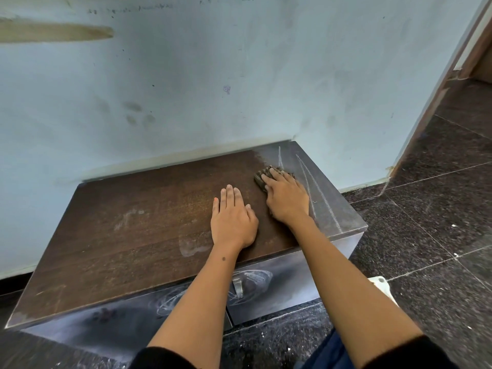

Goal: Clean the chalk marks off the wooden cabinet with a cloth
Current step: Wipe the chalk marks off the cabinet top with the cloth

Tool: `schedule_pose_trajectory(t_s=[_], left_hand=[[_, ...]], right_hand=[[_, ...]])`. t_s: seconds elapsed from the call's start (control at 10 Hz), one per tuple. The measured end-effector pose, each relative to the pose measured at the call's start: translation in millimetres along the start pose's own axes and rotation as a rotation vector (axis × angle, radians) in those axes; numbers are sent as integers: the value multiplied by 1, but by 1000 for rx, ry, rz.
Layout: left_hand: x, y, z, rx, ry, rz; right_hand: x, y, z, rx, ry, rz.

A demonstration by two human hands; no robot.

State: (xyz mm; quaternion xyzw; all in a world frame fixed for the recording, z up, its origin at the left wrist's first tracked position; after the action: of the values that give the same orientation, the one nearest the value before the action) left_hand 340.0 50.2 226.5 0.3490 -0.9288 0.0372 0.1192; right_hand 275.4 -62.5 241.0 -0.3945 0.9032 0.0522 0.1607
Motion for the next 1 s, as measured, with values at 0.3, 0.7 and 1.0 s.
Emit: schedule_pose_trajectory(t_s=[0.3, 0.7, 1.0], left_hand=[[-1, -1, 3, 10, -7, 5], [1, 0, 1, 10, -5, -13], [-3, 0, 3, -2, -4, 3]], right_hand=[[11, 120, 7, 298, -51, 95], [1, 6, -3, 13, -1, 73], [34, 89, -7, 139, 20, 160]])
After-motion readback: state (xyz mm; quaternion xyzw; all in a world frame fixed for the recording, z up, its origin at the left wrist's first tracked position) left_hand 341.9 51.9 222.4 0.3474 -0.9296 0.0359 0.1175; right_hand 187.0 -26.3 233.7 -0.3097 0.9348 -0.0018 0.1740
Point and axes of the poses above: each hand's wrist, its own y-axis away from the middle knuckle, its own z-axis out of the palm, x = y × z, the point moved 5 cm from there along -y, towards the middle knuckle, and after that the axes turned 5 degrees about -x, right-handed, at the moved point
